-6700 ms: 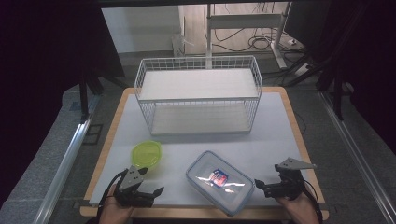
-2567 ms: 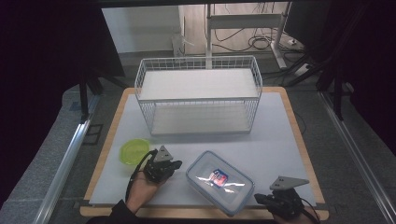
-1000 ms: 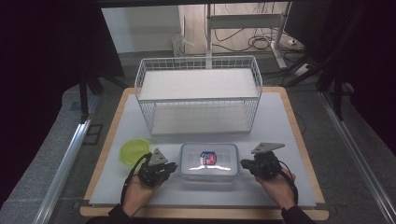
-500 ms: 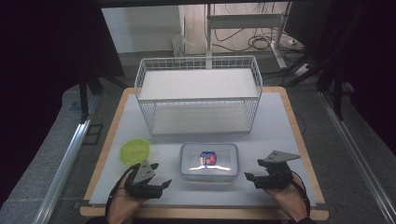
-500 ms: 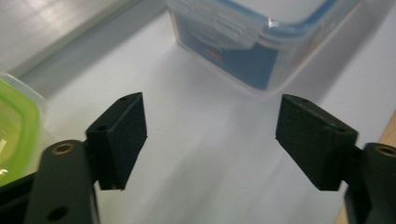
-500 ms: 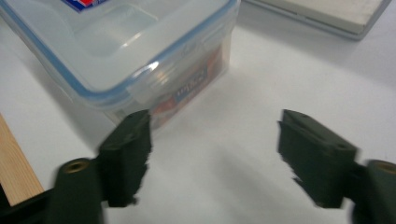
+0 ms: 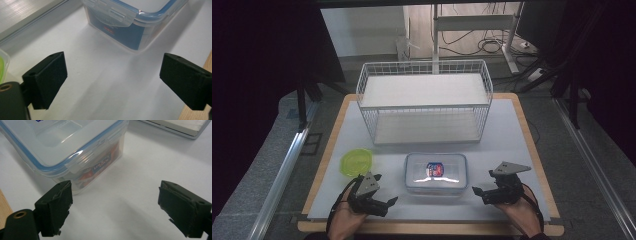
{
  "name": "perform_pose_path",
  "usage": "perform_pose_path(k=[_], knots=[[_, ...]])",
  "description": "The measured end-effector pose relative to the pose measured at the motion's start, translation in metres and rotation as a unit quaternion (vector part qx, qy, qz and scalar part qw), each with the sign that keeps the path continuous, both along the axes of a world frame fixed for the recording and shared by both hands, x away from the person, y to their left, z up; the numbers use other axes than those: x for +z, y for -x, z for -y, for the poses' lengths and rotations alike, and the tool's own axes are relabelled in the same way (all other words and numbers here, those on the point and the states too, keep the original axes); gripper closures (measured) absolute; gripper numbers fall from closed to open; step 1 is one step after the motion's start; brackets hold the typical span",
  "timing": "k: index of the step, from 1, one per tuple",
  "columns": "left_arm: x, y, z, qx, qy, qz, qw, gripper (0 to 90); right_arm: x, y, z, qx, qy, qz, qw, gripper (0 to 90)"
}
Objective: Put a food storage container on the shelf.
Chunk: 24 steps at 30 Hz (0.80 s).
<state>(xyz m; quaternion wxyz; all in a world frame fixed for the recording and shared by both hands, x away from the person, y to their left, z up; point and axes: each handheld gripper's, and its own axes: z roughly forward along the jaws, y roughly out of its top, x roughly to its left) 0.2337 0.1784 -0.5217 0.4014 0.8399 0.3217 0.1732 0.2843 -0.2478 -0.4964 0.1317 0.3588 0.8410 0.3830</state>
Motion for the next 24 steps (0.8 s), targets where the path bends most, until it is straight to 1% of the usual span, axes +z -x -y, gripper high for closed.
perform_pose_path(k=[3, 5, 7, 8, 10, 14, 17, 19, 20, 22, 24], knots=[[0.000, -0.001, 0.000, 0.002, 0.010, 0.007, 0.9999, 6.3, 0.000, 0.000, 0.000, -0.002, 0.001, 0.002, 1.0000, 9.8], [0.000, -0.002, -0.001, 0.004, 0.011, 0.009, 0.9999, 5.9, 0.000, -0.001, 0.001, -0.009, 0.002, -0.001, 1.0000, 8.6], [0.001, -0.003, -0.001, 0.007, 0.013, 0.007, 0.9999, 6.1, 0.001, -0.001, 0.003, -0.012, -0.009, 0.000, 0.9999, 8.3], [0.002, -0.003, -0.001, 0.008, 0.012, 0.005, 0.9999, 6.4, 0.001, -0.001, 0.003, -0.013, -0.016, -0.001, 0.9998, 8.3], [0.004, -0.004, -0.001, 0.008, 0.010, -0.001, 0.9999, 7.4, 0.003, -0.001, 0.004, -0.015, -0.019, 0.001, 0.9997, 8.6], [0.008, -0.007, 0.004, 0.008, 0.003, -0.021, 0.9997, 8.6, 0.005, -0.002, 0.004, -0.019, -0.013, -0.003, 0.9997, 10.6], [0.013, -0.011, 0.007, 0.004, 0.009, -0.031, 0.9995, 8.6, 0.008, -0.002, 0.004, -0.024, -0.021, -0.008, 0.9994, 10.5], [0.018, -0.015, 0.010, 0.006, 0.022, -0.036, 0.9991, 6.9, 0.012, -0.003, 0.002, -0.025, -0.023, -0.010, 0.9994, 7.5], [0.020, -0.018, 0.011, 0.007, 0.032, -0.041, 0.9986, 6.9, 0.012, -0.003, 0.002, -0.025, -0.023, -0.010, 0.9994, 7.5], [0.024, -0.024, 0.011, 0.015, 0.051, -0.046, 0.9975, 5.3, 0.014, -0.003, -0.001, -0.014, -0.026, -0.022, 0.9993, 4.1], [0.026, -0.029, 0.010, 0.021, 0.068, -0.056, 0.9959, 4.0, 0.016, -0.003, -0.004, -0.006, -0.029, -0.024, 0.9993, 4.2]])
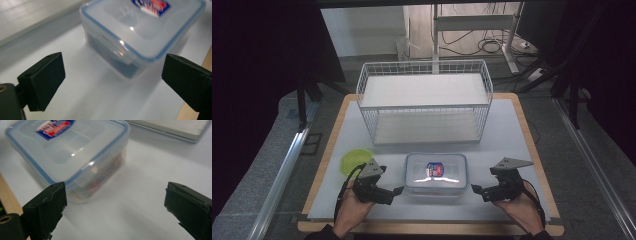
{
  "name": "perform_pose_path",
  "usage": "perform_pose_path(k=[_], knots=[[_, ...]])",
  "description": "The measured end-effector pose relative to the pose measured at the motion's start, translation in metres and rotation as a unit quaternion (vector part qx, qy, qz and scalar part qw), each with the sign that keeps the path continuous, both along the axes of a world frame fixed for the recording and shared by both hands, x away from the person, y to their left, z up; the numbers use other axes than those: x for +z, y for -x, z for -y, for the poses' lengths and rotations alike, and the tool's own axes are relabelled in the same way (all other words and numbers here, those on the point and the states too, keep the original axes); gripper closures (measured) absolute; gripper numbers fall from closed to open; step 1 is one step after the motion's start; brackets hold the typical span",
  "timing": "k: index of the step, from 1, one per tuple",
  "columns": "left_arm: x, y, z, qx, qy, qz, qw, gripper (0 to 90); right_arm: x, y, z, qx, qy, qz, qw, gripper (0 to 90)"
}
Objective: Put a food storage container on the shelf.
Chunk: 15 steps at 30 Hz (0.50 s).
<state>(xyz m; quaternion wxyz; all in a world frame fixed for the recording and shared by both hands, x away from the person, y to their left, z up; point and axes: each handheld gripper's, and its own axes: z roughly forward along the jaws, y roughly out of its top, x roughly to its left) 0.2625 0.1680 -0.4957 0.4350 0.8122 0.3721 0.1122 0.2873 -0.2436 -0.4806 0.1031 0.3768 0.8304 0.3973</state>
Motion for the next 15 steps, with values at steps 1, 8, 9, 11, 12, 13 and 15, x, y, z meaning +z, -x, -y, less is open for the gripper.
perform_pose_path(k=[1, 8, 9, 11, 12, 13, 15], knots=[[0.001, -0.003, 0.000, -0.001, 0.006, -0.007, 1.0000, 3.3, 0.001, 0.000, -0.002, 0.000, 0.003, -0.002, 1.0000, 4.7], [0.003, -0.023, 0.014, -0.018, 0.035, -0.041, 0.9984, 2.4, 0.009, -0.008, -0.008, 0.007, -0.017, -0.009, 0.9998, 11.2], [0.003, -0.027, 0.018, -0.021, 0.032, -0.044, 0.9983, 2.6, 0.009, -0.009, -0.009, 0.011, -0.024, -0.014, 0.9996, 11.9], [-0.001, -0.034, 0.025, -0.025, 0.030, -0.056, 0.9977, 2.7, 0.008, -0.012, -0.014, 0.025, -0.028, -0.019, 0.9991, 12.4], [-0.003, -0.037, 0.028, -0.026, 0.032, -0.062, 0.9973, 2.6, 0.007, -0.014, -0.017, 0.029, -0.026, -0.021, 0.9990, 12.4], [-0.004, -0.040, 0.029, -0.025, 0.034, -0.066, 0.9969, 2.7, 0.005, -0.016, -0.020, 0.032, -0.025, -0.025, 0.9989, 12.4], [-0.008, -0.045, 0.032, -0.025, 0.039, -0.078, 0.9959, 2.7, 0.002, -0.020, -0.025, 0.037, -0.023, -0.032, 0.9985, 12.2]])
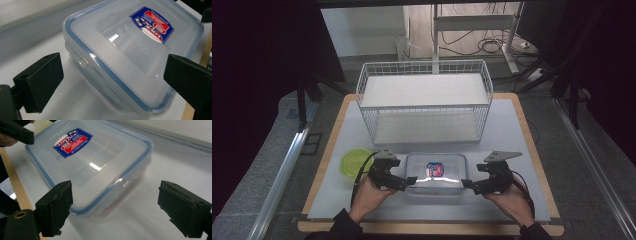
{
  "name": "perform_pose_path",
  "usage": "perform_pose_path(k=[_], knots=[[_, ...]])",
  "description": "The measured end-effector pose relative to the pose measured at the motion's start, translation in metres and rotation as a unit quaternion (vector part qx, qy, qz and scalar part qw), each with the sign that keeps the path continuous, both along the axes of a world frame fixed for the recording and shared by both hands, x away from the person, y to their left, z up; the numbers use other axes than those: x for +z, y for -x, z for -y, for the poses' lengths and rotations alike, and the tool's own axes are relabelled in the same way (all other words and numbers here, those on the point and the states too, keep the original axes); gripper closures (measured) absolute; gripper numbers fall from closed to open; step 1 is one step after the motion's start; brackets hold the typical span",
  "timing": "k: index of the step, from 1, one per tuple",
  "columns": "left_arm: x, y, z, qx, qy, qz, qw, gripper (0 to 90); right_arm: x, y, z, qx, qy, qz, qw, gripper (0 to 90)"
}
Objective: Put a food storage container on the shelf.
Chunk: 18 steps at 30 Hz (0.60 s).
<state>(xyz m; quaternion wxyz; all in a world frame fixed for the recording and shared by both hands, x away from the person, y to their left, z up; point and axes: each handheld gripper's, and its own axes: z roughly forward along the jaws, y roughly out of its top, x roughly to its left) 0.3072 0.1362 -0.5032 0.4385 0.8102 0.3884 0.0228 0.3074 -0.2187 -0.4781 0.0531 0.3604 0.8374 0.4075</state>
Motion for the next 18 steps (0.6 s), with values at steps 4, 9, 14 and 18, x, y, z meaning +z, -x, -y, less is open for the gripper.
perform_pose_path(k=[4, 9, 14, 18], knots=[[-0.006, -0.008, 0.001, -0.010, 0.024, -0.030, 0.9992, 2.2, -0.005, -0.009, -0.009, 0.015, -0.001, -0.020, 0.9997, 10.7], [-0.011, -0.013, 0.007, -0.029, 0.041, -0.063, 0.9968, 0.0, -0.012, -0.020, -0.016, 0.025, -0.026, -0.064, 0.9972, 8.5], [-0.013, -0.016, 0.005, -0.035, 0.045, -0.078, 0.9953, 0.0, -0.021, -0.030, -0.013, 0.020, -0.067, -0.128, 0.9893, 9.7], [-0.010, -0.014, 0.006, -0.038, 0.033, -0.093, 0.9944, 0.2, -0.021, -0.029, -0.010, 0.013, -0.074, -0.142, 0.9869, 14.8]])
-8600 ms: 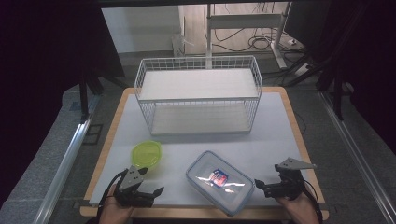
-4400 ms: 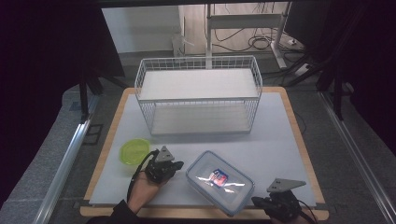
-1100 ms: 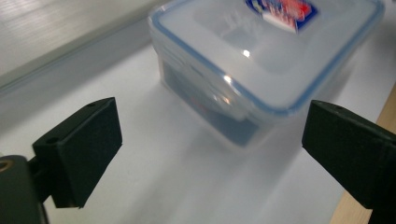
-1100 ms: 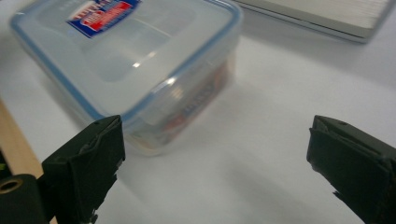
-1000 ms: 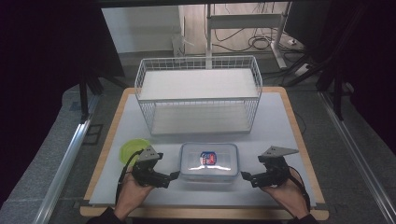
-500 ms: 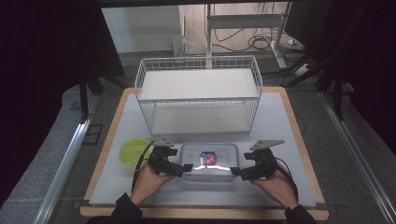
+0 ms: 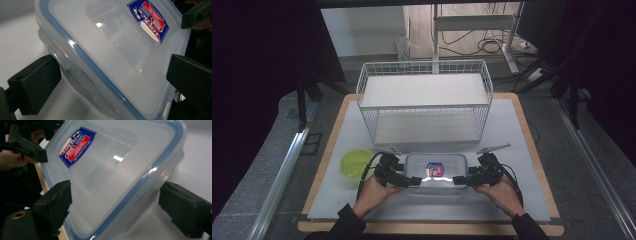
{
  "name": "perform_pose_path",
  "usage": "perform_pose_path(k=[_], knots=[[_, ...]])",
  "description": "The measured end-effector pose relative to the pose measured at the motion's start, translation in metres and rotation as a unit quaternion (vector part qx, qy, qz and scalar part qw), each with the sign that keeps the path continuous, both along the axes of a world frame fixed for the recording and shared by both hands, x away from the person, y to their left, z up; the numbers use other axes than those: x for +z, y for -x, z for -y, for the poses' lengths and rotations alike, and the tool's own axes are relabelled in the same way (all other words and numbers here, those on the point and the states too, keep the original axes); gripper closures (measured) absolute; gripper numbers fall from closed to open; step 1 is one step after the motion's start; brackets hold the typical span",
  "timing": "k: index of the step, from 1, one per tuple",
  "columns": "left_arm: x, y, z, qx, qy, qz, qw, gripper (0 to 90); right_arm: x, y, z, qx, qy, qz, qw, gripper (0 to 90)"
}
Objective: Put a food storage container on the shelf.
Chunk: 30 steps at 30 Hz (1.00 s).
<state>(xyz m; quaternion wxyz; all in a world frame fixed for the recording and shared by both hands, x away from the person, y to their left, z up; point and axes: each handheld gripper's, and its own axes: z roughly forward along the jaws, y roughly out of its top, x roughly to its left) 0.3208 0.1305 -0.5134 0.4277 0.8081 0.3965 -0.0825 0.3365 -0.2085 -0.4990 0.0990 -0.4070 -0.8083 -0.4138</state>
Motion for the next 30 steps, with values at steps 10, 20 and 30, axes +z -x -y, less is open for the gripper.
perform_pose_path(k=[10, 20, 30], knots=[[0.011, 0.021, -0.006, -0.005, -0.020, 0.053, 0.9984, 12.4, 0.009, 0.025, 0.002, -0.013, 0.018, 0.018, 0.9996, 25.6], [0.008, 0.029, -0.021, 0.009, 0.031, 0.044, 0.9985, 30.4, 0.009, 0.040, 0.012, -0.024, -0.011, 0.021, 0.9994, 39.0], [0.003, 0.023, -0.023, 0.010, 0.039, 0.025, 0.9989, 20.8, 0.007, 0.039, 0.012, -0.018, -0.024, 0.015, 0.9994, 43.0]])
